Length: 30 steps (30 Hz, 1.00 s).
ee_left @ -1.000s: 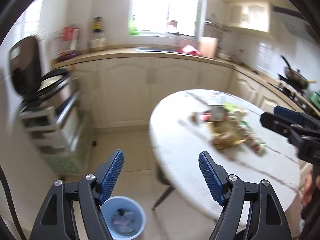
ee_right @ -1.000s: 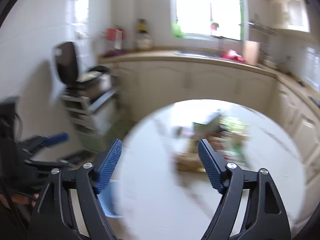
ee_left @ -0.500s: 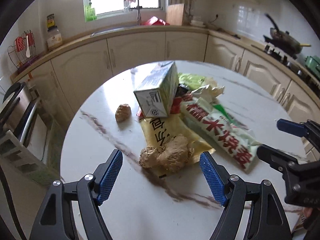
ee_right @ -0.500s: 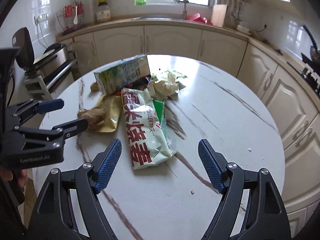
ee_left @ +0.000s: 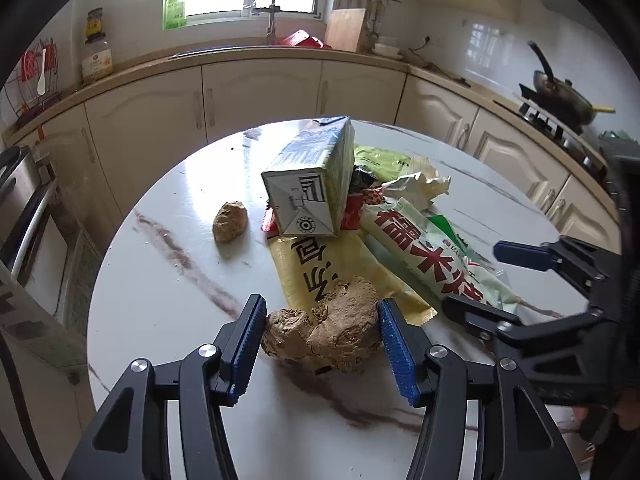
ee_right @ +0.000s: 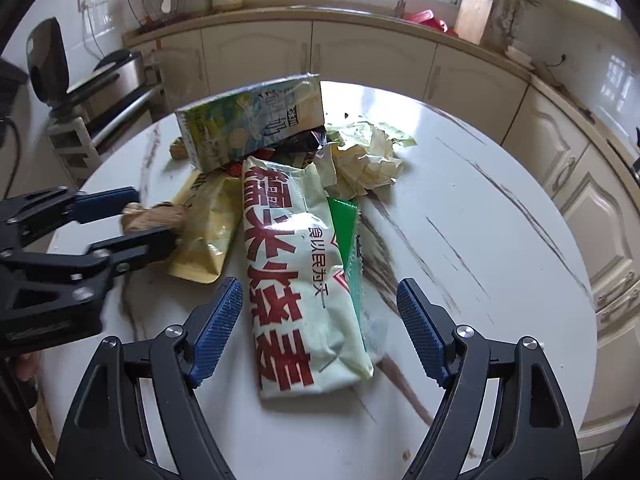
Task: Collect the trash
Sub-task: 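Grasp the ginger root with the left tool while the right tool grasps the printed snack bag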
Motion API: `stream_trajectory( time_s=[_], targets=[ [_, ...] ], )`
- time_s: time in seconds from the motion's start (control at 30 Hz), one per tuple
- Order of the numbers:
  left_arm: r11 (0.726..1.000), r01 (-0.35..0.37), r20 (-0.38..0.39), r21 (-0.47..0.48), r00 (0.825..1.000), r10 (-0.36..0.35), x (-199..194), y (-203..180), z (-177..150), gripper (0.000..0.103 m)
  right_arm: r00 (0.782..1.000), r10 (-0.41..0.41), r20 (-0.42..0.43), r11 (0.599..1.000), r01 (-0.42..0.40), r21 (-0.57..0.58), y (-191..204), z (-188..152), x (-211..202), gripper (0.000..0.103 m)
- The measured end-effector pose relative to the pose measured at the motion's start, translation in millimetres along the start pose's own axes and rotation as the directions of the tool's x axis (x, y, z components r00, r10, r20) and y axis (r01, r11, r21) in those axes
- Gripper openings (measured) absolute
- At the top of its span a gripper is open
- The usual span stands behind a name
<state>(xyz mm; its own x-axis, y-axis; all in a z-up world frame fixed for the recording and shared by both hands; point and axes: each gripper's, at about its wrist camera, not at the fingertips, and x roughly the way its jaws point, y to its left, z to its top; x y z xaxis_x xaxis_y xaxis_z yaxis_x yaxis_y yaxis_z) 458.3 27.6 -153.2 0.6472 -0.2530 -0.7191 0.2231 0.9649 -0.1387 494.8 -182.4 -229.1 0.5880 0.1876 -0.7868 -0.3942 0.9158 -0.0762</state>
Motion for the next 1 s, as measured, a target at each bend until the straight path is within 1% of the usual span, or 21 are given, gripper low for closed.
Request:
stream_trajectory(
  time_s=[0.07, 0.1, 0.13, 0.17, 0.2, 0.27, 0.33, 0.43, 0.5, 0.63, 0.73, 0.83, 0.9, 1.0],
  targets=[
    [1.0, 0.001, 0.012, -0.005, 1.0, -0.001, -9, 5, -3, 0.053, 1.0, 0.006, -0.009, 1.0, -0.006, -0.015, 3, 2, 6, 0.076],
    [1.0, 0.0, 0.019, -0.008, 1.0, 0.0, -13, 7, -4, 0.053, 1.0, 0.006, -0.025, 1.0, -0.006, -0.024, 4, 3, 11, 0.074],
    [1.0, 0.003, 0.027, -0.01, 1.0, -0.003, -18, 10, -6, 0.053, 1.0, 0.015, -0.022, 1.0, -0.016, -0.023, 4, 3, 12, 0.07],
    [1.0, 0.007, 0.027, -0.01, 1.0, -0.007, -23, 11, -8, 0.053, 0.999, 0.035, -0.019, 0.999, -0.035, -0.019, 4, 3, 13, 0.061],
    [1.0, 0.011, 0.028, -0.011, 1.0, -0.011, -29, 13, -11, 0.053, 0.998, 0.053, -0.022, 0.999, -0.053, -0.01, 3, 3, 12, 0.058],
    [1.0, 0.012, 0.041, -0.01, 0.999, -0.012, -40, 15, -13, 0.053, 0.999, 0.028, -0.025, 1.0, -0.028, -0.002, 1, 0, 10, 0.057],
    [1.0, 0.018, 0.049, -0.013, 0.999, -0.017, -49, 17, -16, 0.053, 0.998, 0.058, -0.029, 0.998, -0.058, 0.019, -4, -4, 8, 0.056],
    [0.999, 0.025, 0.06, -0.02, 0.998, -0.024, -65, 20, -21, 0.053, 0.997, 0.071, -0.022, 0.996, -0.07, 0.048, -12, -10, 0, 0.054],
    [0.999, 0.033, 0.066, -0.025, 0.997, -0.032, -73, 22, -25, 0.053, 0.995, 0.099, -0.003, 0.991, -0.098, 0.087, -20, -14, -11, 0.054],
    [0.999, 0.038, 0.088, -0.025, 0.995, -0.036, -96, 26, -36, 0.053, 0.993, 0.103, 0.052, 0.985, -0.109, 0.131, -33, -21, -37, 0.054],
    [0.999, 0.038, 0.11, -0.037, 0.993, -0.034, -118, 35, -47, 0.053, 0.99, 0.101, 0.094, 0.983, -0.114, 0.142, -33, -21, -63, 0.054],
    [0.998, 0.032, 0.126, -0.061, 0.992, -0.024, -138, 48, -62, 0.053, 0.987, 0.099, 0.129, 0.989, -0.112, 0.097, -14, -15, -87, 0.054],
    [0.997, 0.021, 0.137, -0.08, 0.99, -0.01, -153, 62, -76, 0.053, 0.981, 0.124, 0.15, 0.989, -0.134, 0.058, 10, -10, -101, 0.054],
    [0.993, 0.001, 0.145, -0.117, 0.989, 0.016, -176, 88, -98, 0.053, 0.967, 0.186, 0.172, 0.982, -0.188, -0.005, 50, -3, -112, 0.055]
  ],
)
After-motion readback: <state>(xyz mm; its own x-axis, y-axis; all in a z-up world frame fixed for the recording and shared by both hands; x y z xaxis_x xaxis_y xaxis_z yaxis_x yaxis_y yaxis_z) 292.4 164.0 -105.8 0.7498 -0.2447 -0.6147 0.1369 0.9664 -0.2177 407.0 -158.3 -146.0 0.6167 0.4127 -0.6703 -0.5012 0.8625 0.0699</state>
